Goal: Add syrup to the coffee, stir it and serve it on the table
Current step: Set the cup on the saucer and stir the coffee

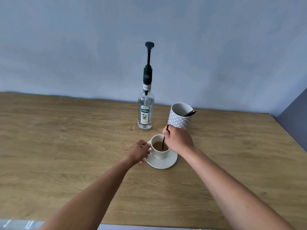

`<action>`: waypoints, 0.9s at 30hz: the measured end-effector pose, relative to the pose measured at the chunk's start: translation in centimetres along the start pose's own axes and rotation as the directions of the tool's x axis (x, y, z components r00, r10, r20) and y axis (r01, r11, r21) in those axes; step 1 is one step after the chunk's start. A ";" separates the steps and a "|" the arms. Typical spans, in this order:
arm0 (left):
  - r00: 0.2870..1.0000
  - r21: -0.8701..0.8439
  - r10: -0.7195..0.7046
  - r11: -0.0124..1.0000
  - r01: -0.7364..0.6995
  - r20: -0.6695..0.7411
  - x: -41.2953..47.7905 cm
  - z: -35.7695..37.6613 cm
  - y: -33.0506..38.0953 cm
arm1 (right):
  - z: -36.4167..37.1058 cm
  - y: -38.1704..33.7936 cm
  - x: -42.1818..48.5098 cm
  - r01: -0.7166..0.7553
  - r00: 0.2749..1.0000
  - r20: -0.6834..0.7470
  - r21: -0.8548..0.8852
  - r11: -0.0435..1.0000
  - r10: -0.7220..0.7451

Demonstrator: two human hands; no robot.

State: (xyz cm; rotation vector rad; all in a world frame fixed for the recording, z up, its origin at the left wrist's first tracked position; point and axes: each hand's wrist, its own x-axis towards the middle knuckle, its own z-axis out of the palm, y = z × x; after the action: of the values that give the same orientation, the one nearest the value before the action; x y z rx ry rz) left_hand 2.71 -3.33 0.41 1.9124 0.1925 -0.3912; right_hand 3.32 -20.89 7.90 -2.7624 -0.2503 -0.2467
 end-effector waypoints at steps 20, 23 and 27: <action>1.000 0.013 0.004 1.000 -0.004 0.003 0.0 0.0 0.1 | 0.0 -0.4 -0.5 0.031 0.993 -0.108 -0.079 0.996 -0.039; 1.000 0.013 0.003 1.000 -0.003 0.007 0.0 -0.1 0.1 | 0.1 -0.7 -0.5 0.031 0.998 -0.053 -0.030 0.999 -0.033; 1.000 0.015 -0.001 1.000 0.001 0.009 0.0 0.0 0.1 | 0.4 -0.9 -0.4 0.028 0.999 -0.019 0.003 1.000 -0.028</action>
State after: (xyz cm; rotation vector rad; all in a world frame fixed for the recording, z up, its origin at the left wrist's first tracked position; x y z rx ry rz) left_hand 2.74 -3.34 0.56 1.9251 0.1846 -0.4031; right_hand 2.84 -19.93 7.72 -2.7540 -0.2846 -0.2794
